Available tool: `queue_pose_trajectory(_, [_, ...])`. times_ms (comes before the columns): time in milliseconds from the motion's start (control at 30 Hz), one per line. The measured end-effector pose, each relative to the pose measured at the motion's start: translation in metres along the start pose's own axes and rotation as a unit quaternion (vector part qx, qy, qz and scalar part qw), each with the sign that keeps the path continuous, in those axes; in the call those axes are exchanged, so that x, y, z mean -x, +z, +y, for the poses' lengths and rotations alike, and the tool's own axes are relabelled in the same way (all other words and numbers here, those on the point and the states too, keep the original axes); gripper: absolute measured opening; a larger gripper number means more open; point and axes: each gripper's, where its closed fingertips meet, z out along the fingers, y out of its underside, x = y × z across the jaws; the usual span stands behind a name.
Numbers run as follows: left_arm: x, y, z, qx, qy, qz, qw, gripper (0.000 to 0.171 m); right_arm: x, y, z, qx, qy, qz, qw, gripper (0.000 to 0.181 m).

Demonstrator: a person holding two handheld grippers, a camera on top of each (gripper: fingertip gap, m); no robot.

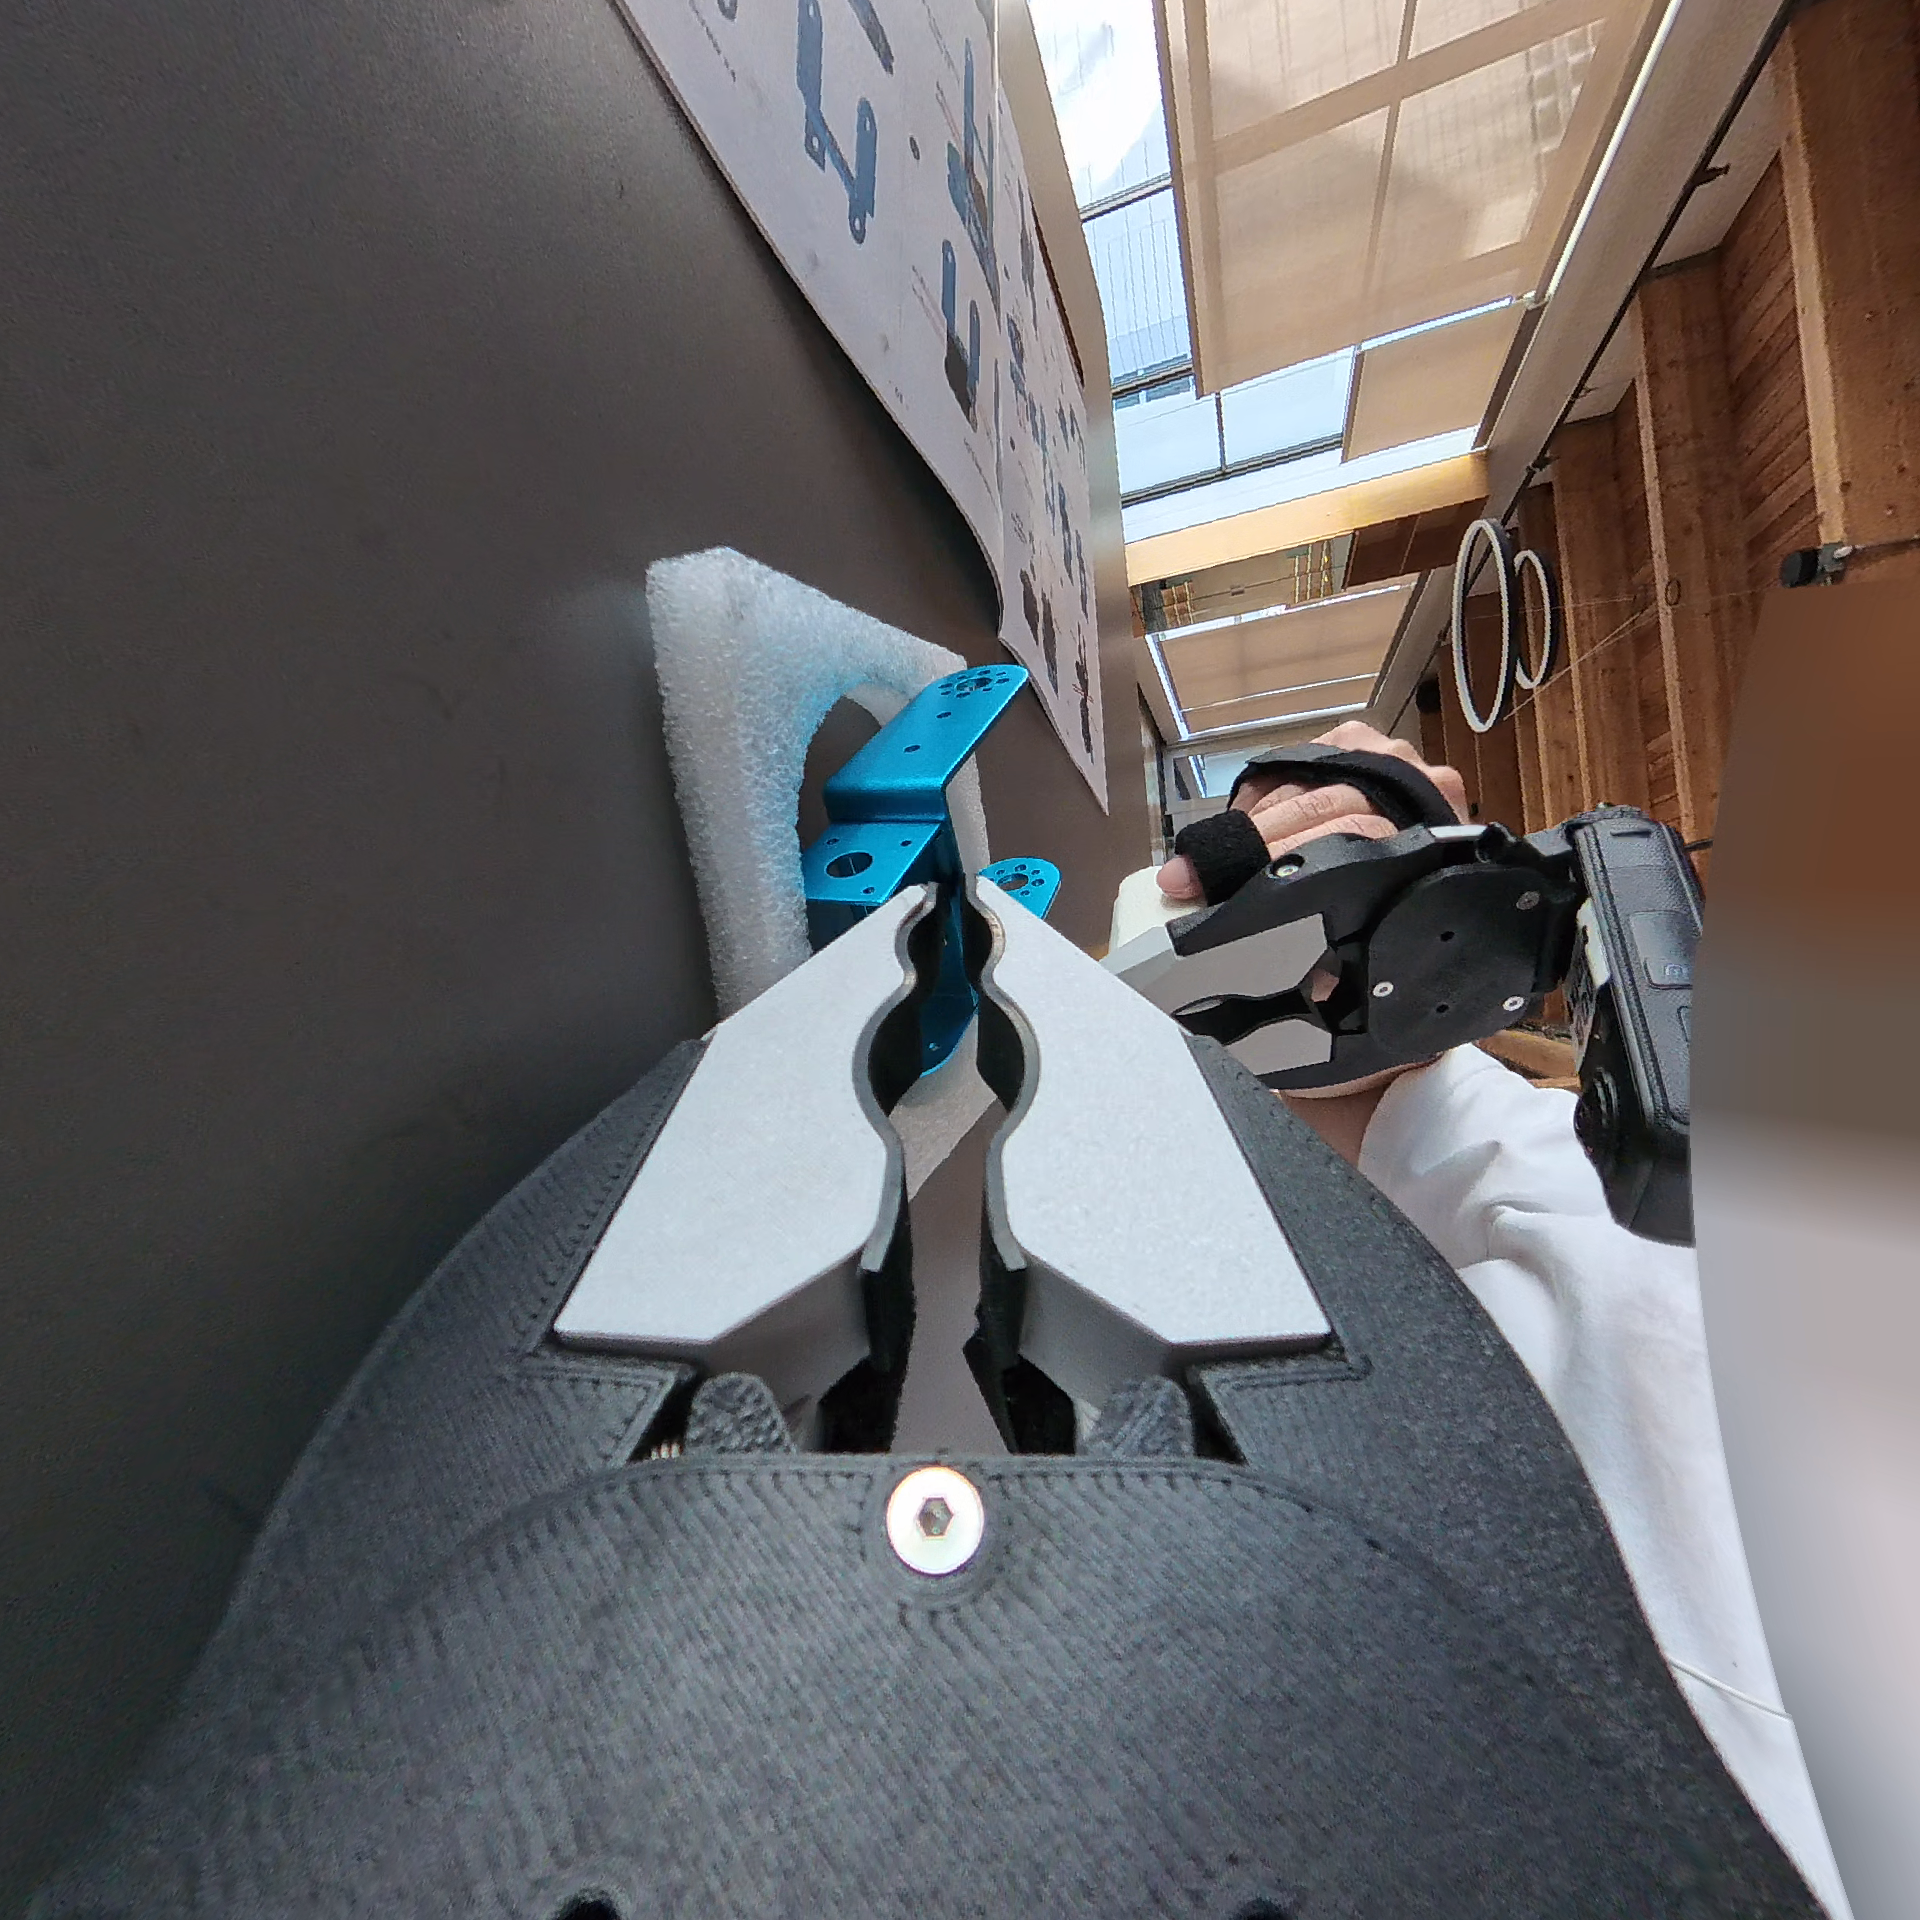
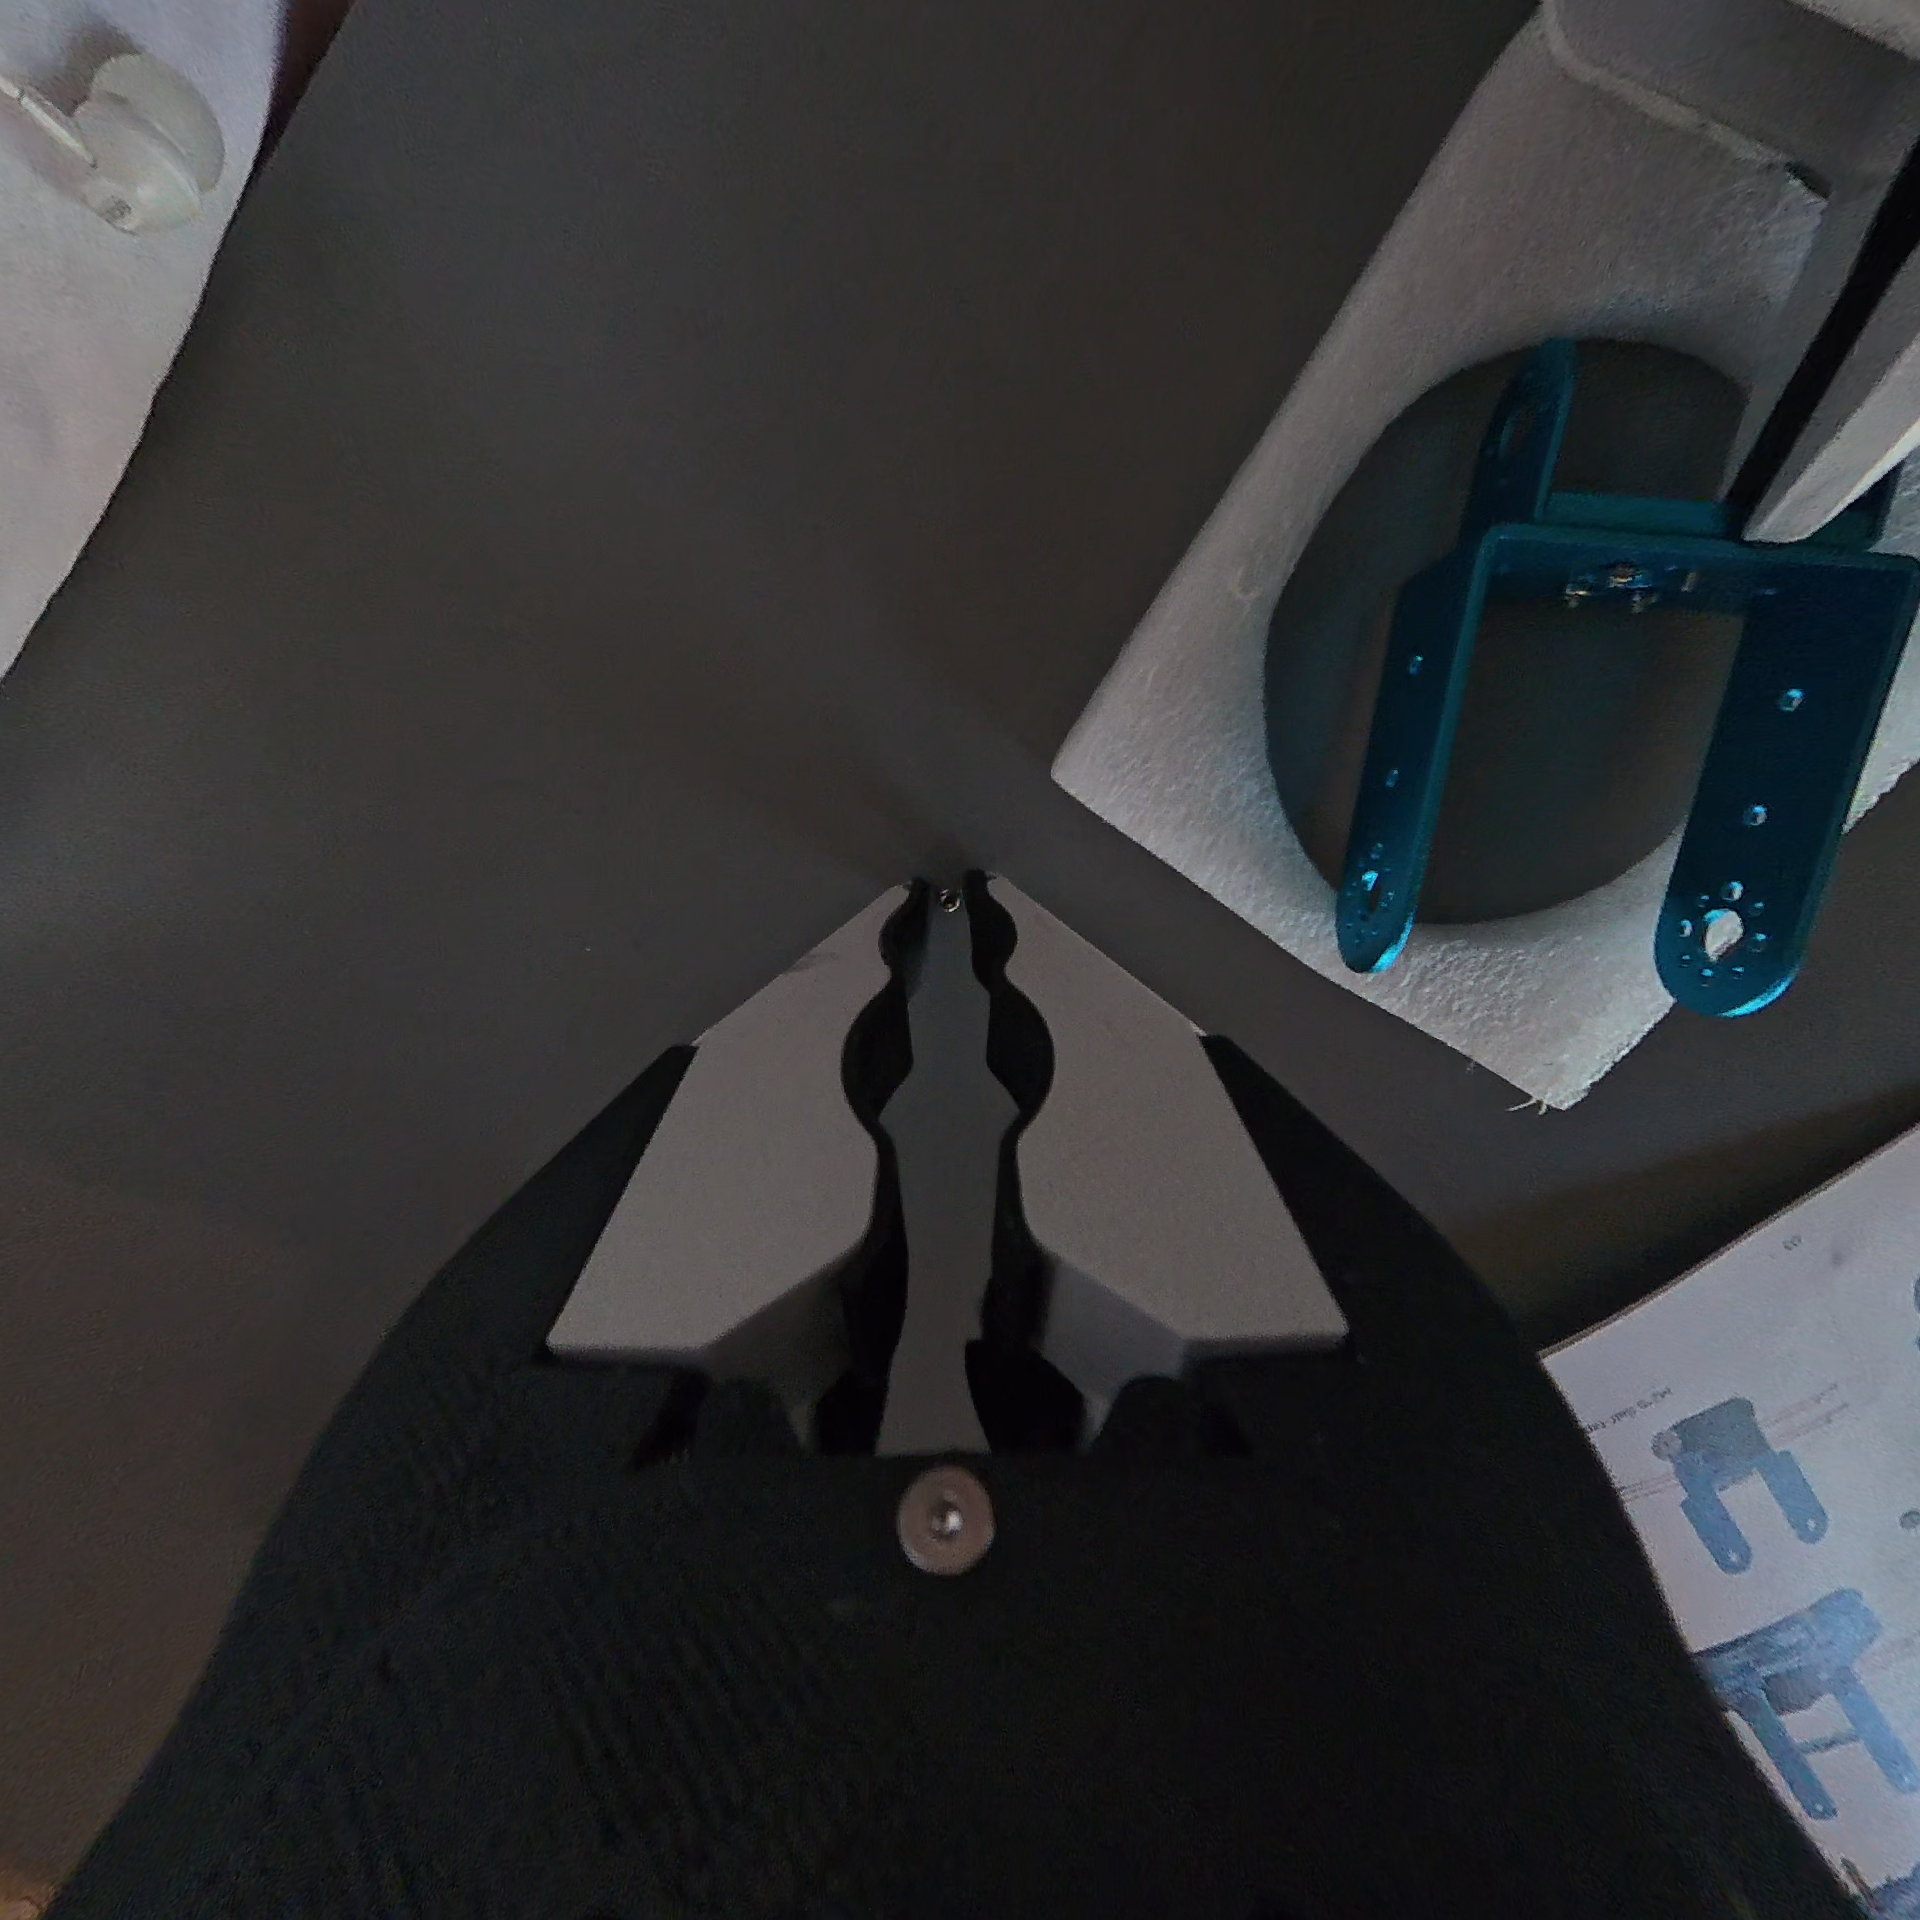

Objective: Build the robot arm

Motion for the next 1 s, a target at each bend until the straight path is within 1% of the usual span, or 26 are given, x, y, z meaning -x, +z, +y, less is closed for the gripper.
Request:
queue_pose_trajectory(500, [-0.0003, 0.0004, 0.0006, 0.004, 0.001, 0.001, 1.0, 0.0, -0.0015, -0.0004, 0.0029, 0.013, -0.001, 0.009, 1.0, 0.006])
queue_pose_trajectory(1000, [-0.0003, 0.0006, 0.0004, 0.004, -0.001, 0.004, 1.0, 0.001, -0.0015, -0.0001, 0.0029, 0.009, 0.011, -0.003, 1.0, 0.003])
